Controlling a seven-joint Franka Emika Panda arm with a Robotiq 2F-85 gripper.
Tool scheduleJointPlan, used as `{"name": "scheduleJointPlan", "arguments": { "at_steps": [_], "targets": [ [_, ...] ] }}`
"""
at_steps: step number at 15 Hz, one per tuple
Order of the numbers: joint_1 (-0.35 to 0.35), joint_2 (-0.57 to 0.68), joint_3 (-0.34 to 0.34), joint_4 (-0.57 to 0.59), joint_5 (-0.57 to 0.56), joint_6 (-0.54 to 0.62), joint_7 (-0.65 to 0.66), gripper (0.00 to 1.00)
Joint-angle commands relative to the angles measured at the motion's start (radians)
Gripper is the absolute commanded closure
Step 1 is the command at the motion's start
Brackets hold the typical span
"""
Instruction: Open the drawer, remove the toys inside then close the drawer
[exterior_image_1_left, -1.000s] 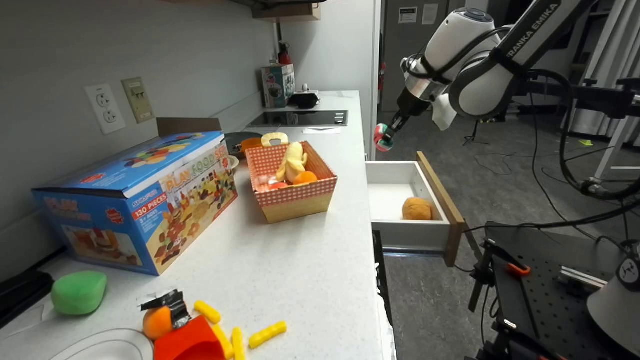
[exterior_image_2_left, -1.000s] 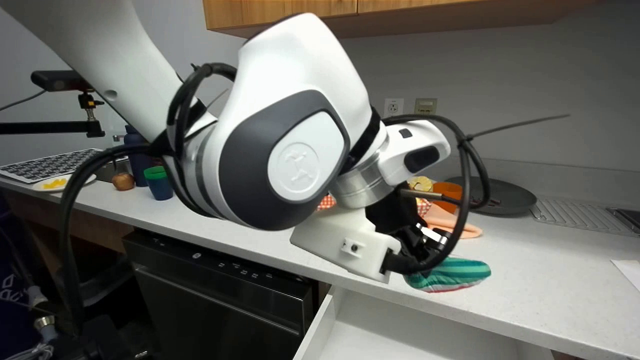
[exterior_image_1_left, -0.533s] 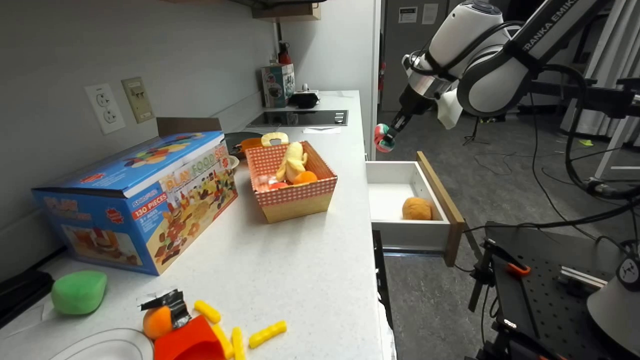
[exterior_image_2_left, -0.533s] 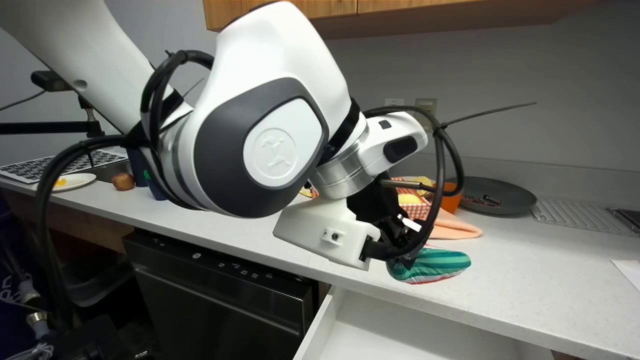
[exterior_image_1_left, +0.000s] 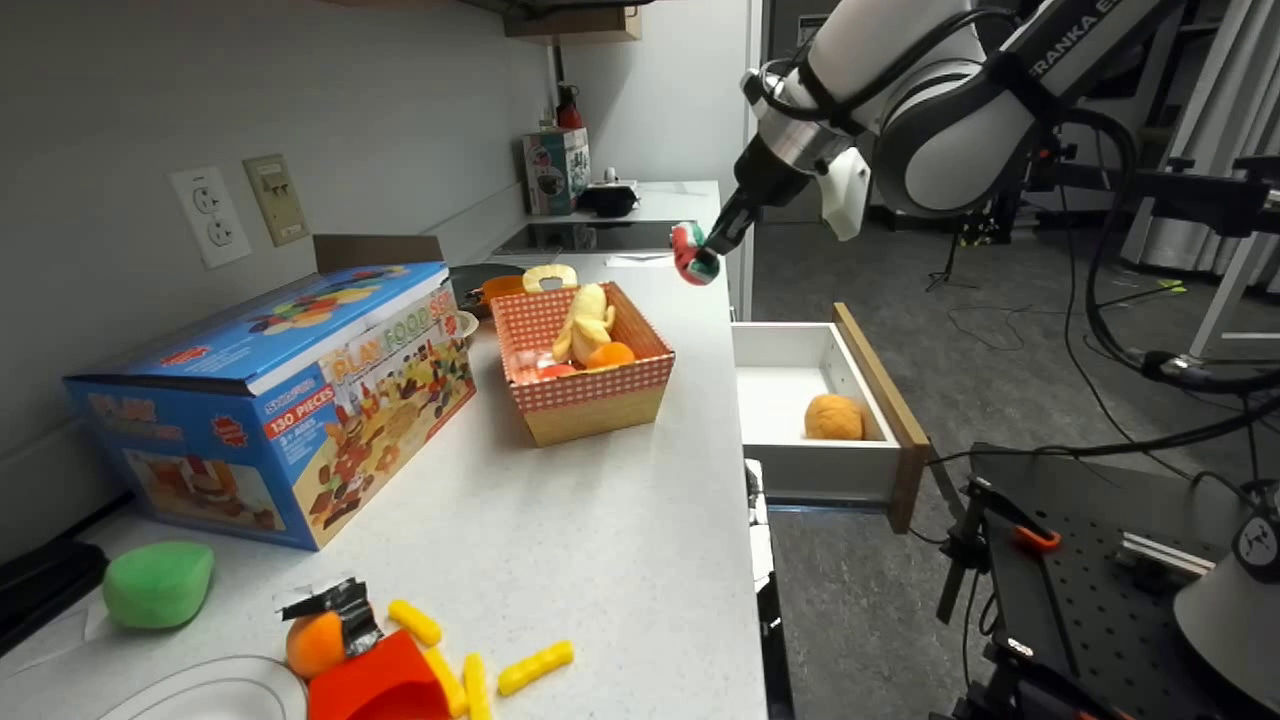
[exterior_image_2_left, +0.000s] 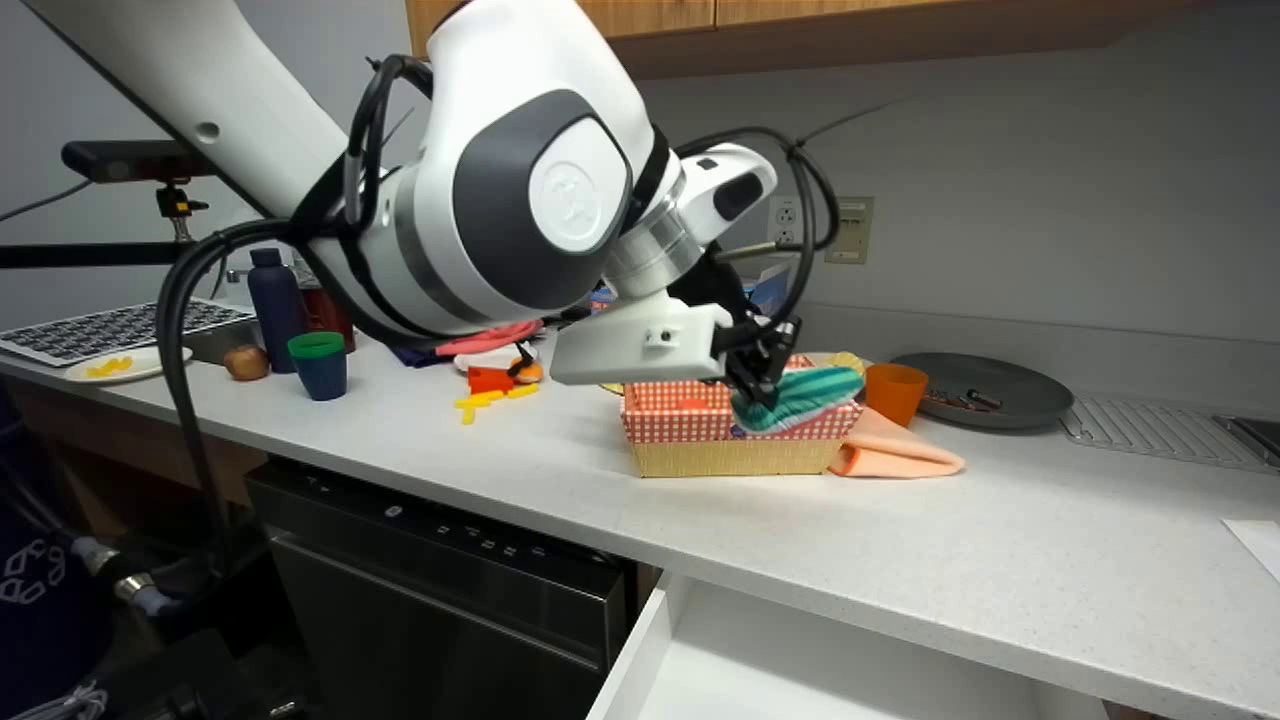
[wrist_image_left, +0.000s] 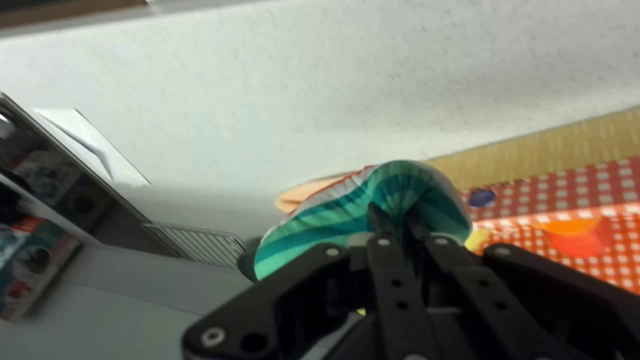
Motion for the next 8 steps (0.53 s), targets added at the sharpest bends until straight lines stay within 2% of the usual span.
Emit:
{"name": "scheduleJointPlan", "arguments": {
  "at_steps": [1,5,6,8],
  "targets": [
    [0.081,0.023,0.061,0.078,0.006,-0.037,-0.043,0.98],
    [0.154,0.079,0.098,0.159,0.044,-0.052,-0.101,0.98],
    [0.098,0.101,0.173,0.176,0.103,-0.053,-0.155,0.98],
    [0.096,0.139,0.200,0.211,0.152,-0.060,-0.202,0.98]
  ]
}}
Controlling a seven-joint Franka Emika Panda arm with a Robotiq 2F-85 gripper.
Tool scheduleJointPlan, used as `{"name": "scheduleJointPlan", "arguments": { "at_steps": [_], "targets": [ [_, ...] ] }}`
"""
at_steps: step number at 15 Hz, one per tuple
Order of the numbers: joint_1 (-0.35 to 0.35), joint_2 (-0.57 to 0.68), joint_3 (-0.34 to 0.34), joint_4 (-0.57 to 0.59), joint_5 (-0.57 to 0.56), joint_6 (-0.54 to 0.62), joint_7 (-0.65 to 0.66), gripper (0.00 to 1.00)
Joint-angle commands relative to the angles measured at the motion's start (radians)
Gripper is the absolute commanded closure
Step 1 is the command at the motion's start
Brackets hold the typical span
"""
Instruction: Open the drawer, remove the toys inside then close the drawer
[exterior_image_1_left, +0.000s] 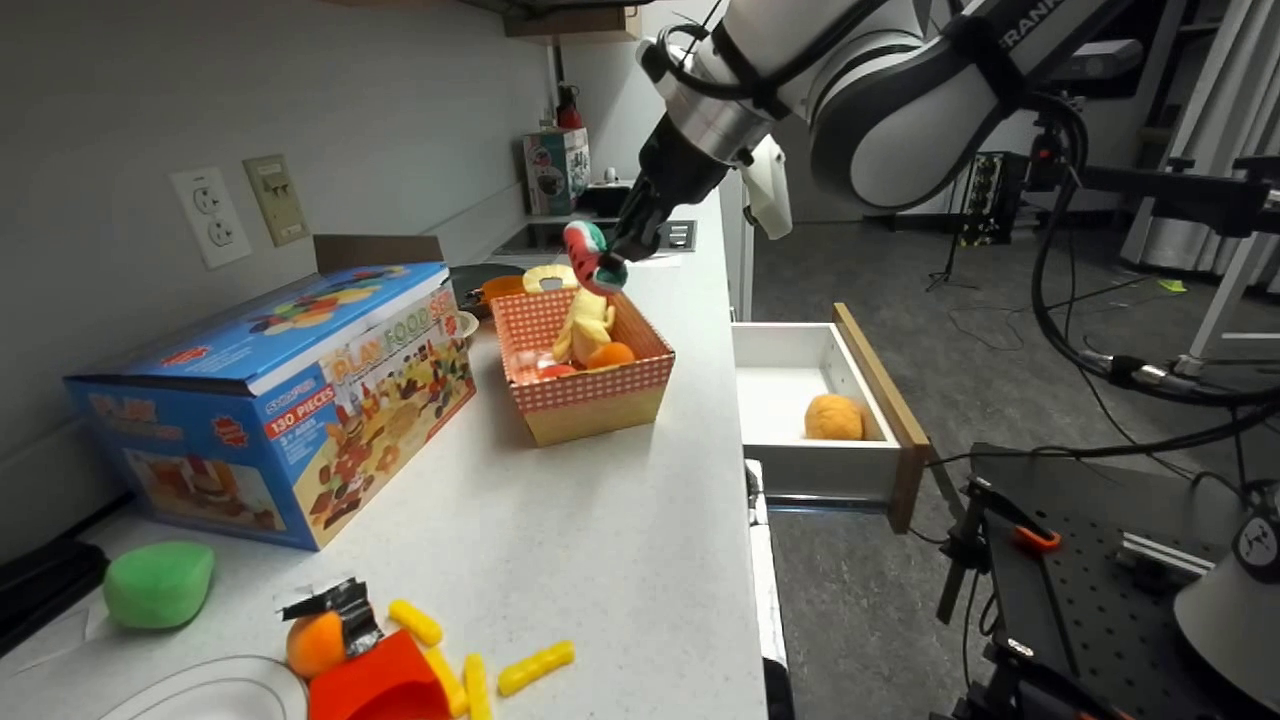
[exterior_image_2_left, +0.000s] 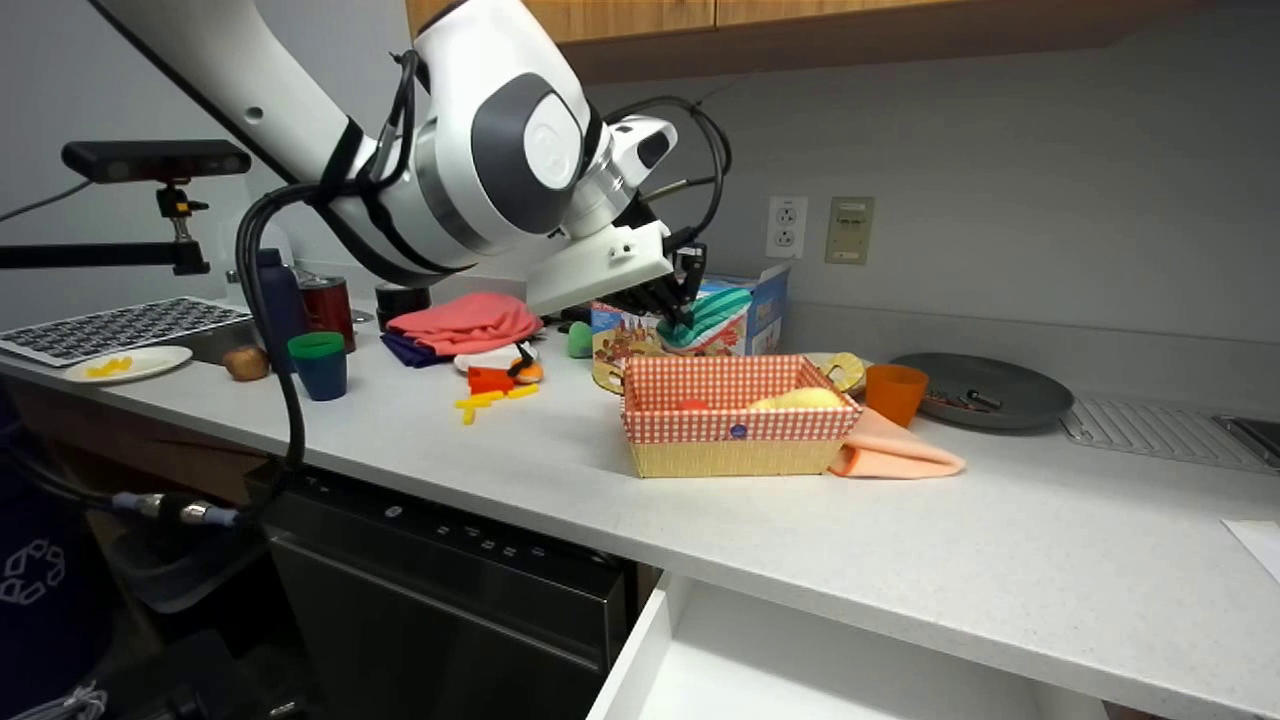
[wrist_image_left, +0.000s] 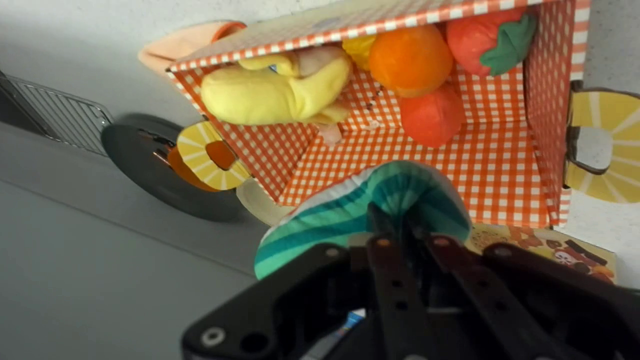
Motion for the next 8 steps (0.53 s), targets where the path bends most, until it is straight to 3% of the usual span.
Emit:
{"name": "scheduleJointPlan", "arguments": {
  "at_steps": [1,5,6,8],
  "targets": [
    [0.020,0.089,0.019,0.092,0.114,-0.027,-0.129,0.98],
    [0.000,0.133,0.051,0.138,0.211,-0.055,-0.230,0.98],
    [-0.002,0.138,0.052,0.149,0.221,-0.065,-0.242,0.67],
    [-0.004,0.135,0.050,0.161,0.232,-0.087,-0.258,0.59]
  ]
}}
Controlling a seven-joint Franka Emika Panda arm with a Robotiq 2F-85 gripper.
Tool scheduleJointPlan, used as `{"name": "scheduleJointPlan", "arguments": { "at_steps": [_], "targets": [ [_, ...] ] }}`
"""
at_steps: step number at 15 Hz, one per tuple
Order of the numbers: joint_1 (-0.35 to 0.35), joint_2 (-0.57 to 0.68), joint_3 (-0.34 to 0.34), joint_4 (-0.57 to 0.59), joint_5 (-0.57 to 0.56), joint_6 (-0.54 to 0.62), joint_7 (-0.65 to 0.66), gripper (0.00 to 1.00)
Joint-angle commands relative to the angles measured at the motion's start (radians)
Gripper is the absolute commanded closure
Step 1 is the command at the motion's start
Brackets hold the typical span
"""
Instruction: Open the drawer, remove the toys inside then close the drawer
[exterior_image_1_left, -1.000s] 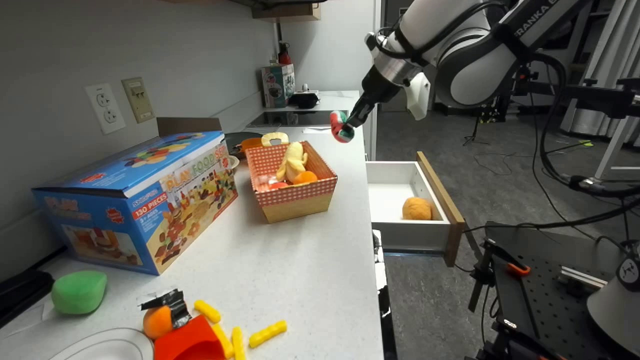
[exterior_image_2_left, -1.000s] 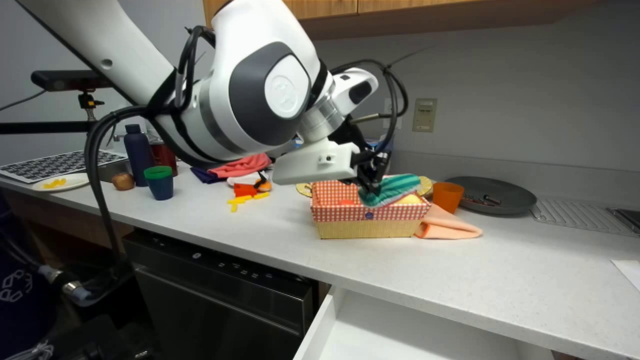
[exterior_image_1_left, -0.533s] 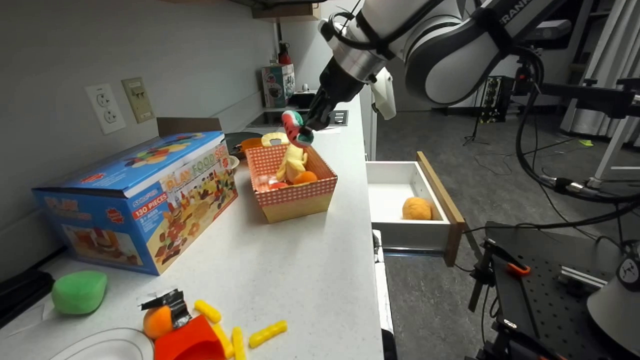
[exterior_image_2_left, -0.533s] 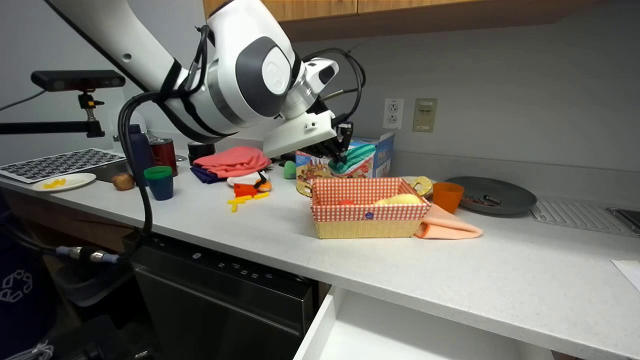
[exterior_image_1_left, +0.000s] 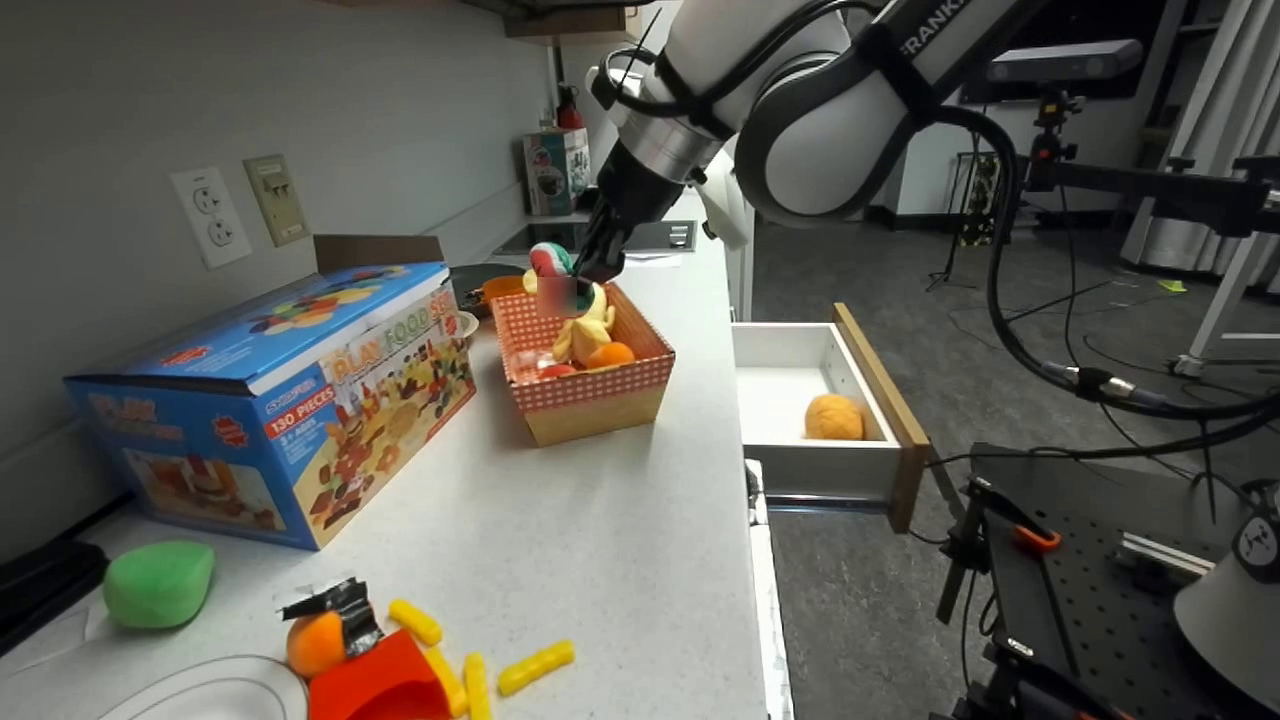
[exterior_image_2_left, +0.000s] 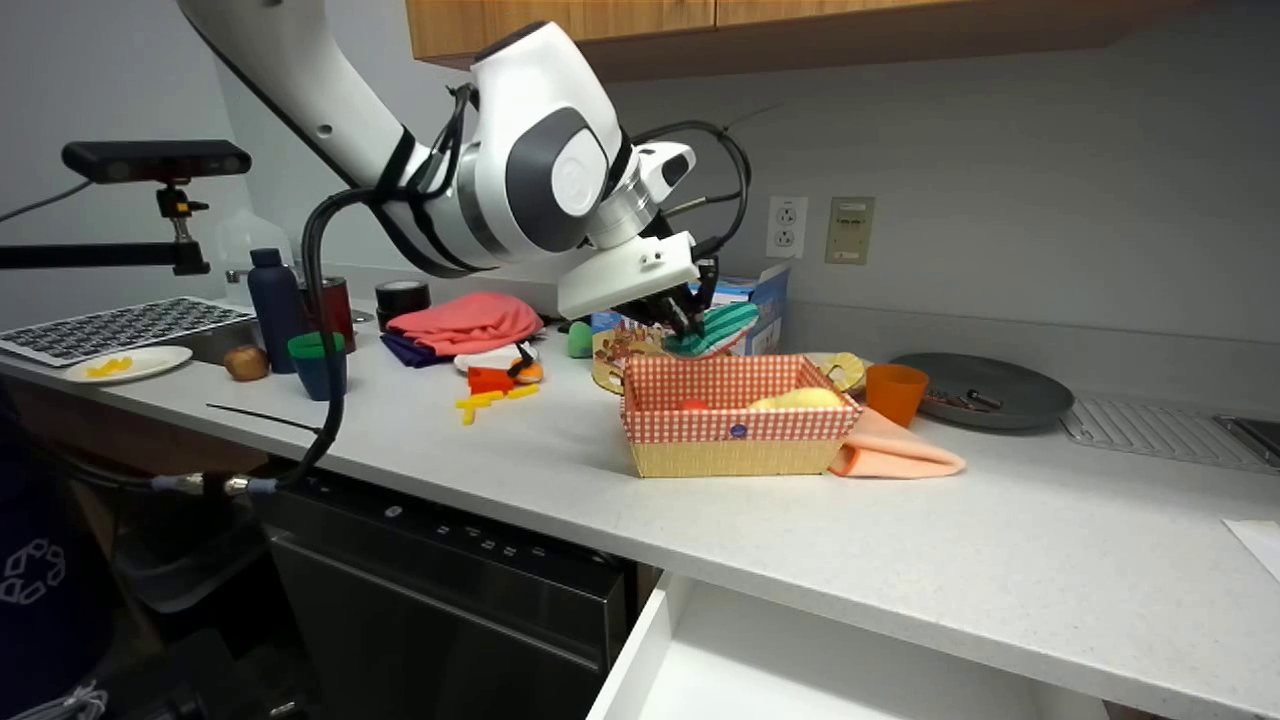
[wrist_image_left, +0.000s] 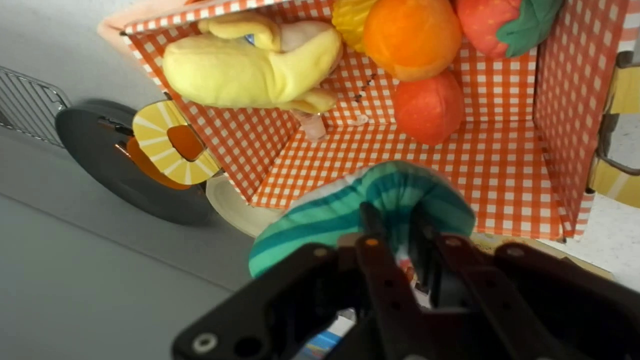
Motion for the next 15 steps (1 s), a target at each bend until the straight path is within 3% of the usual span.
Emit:
{"name": "scheduleJointPlan", "arguments": {
  "at_steps": [1,2,6,8,15],
  "targets": [
    [-0.011,-0.001,0.010,0.045,0.039,-0.058,-0.056,0.50],
    [-0.044,-0.013,0.041,0.045,0.013,-0.069,-0.034,0.43],
    [-0.060,-0.077,0.046,0.025,-0.017,-0.105,-0.023,0.12],
    [-0.041,-0.108,0.007,0.019,-0.059,-0.143,0.009,0.00],
    [-0.055,-0.161,-0.010,0.017,-0.124,-0.292,0.147,0.00]
  ]
}}
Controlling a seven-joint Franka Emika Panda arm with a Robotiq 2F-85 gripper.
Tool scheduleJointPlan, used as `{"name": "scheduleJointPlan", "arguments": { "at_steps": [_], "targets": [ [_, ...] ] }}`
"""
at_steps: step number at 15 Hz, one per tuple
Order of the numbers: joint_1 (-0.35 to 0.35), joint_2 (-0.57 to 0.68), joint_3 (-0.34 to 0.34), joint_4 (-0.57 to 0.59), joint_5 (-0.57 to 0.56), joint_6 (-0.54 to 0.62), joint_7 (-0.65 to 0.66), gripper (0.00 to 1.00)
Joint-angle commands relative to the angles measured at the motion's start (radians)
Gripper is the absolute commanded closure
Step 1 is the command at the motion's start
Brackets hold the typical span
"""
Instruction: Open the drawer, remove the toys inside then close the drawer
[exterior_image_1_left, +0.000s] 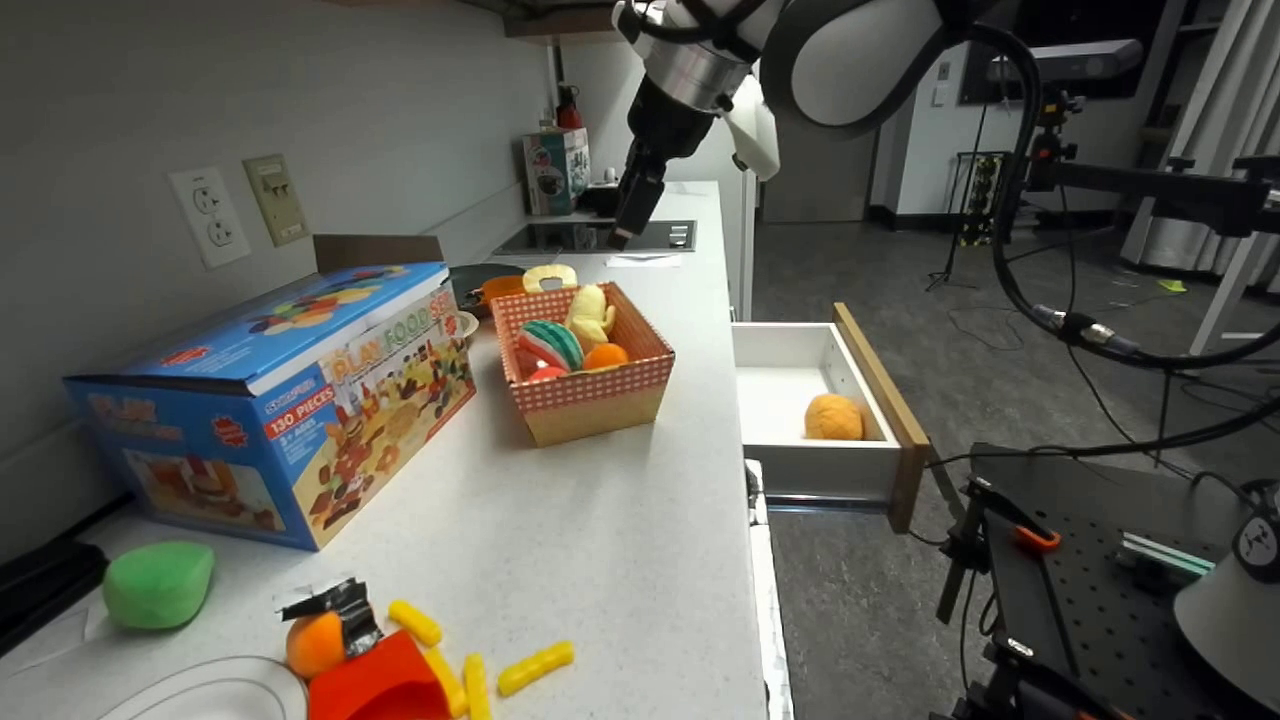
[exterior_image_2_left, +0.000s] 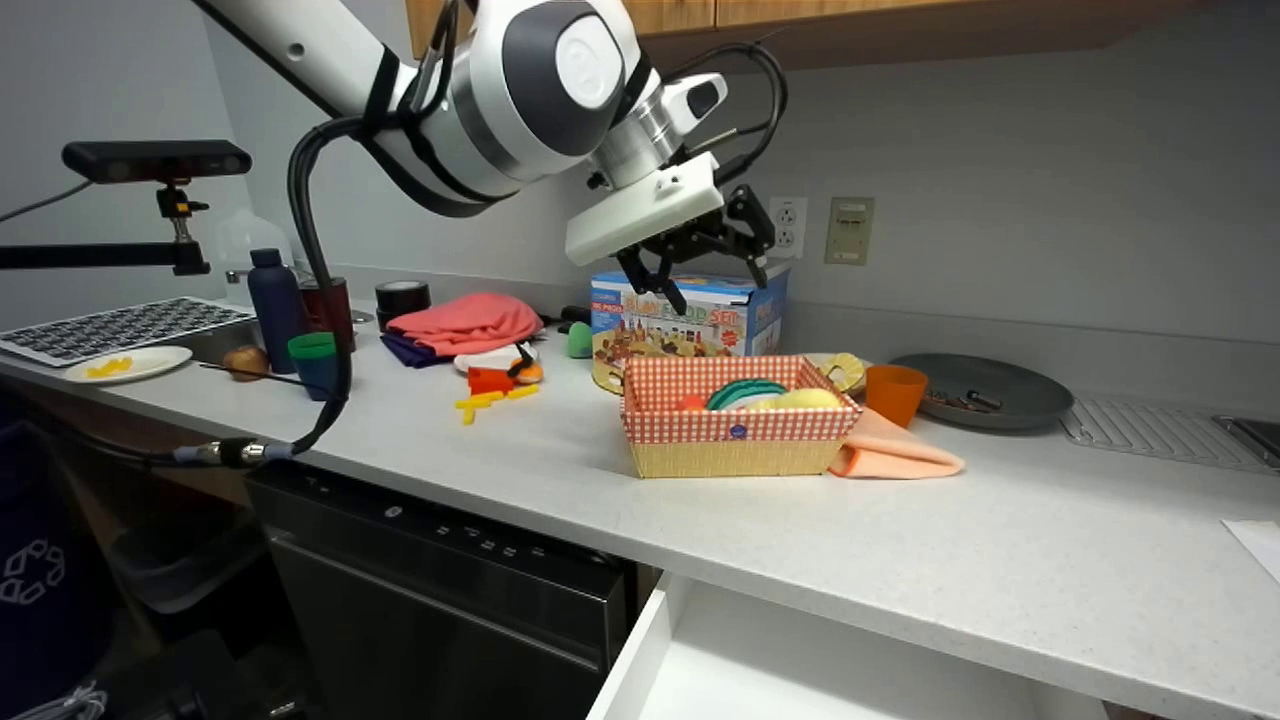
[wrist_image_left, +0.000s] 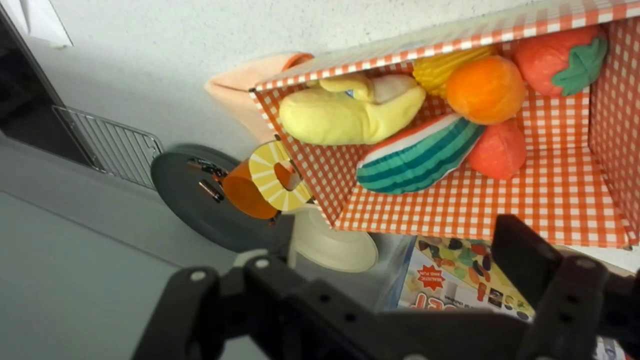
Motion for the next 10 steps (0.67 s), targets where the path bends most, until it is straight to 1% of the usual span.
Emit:
{"name": "scheduleJointPlan", "arguments": {
  "at_steps": [1,2,3,4,5,6,8,10],
  "targets": [
    [-0.038,-0.039,0.042,-0.011,0.003,-0.096,0.075,0.00],
    [-0.034,-0.042,0.048,-0.014,0.038,-0.116,0.081,0.00],
    [-0.078,-0.032,-0.017,-0.119,0.142,0.024,-0.054,0.00],
    [-0.050,-0.014,0.043,-0.013,0.061,-0.070,0.039,0.00],
    [-0.064,-0.014,0.030,-0.046,0.102,-0.045,0.005,0.00],
    [-0.081,-0.011,0.015,-0.075,0.117,-0.017,-0.018,0.00],
    [-0.104,-0.013,-0.003,-0.108,0.118,0.015,-0.033,0.00],
    [-0.103,-0.014,0.001,-0.109,0.119,0.016,-0.033,0.00]
  ]
}}
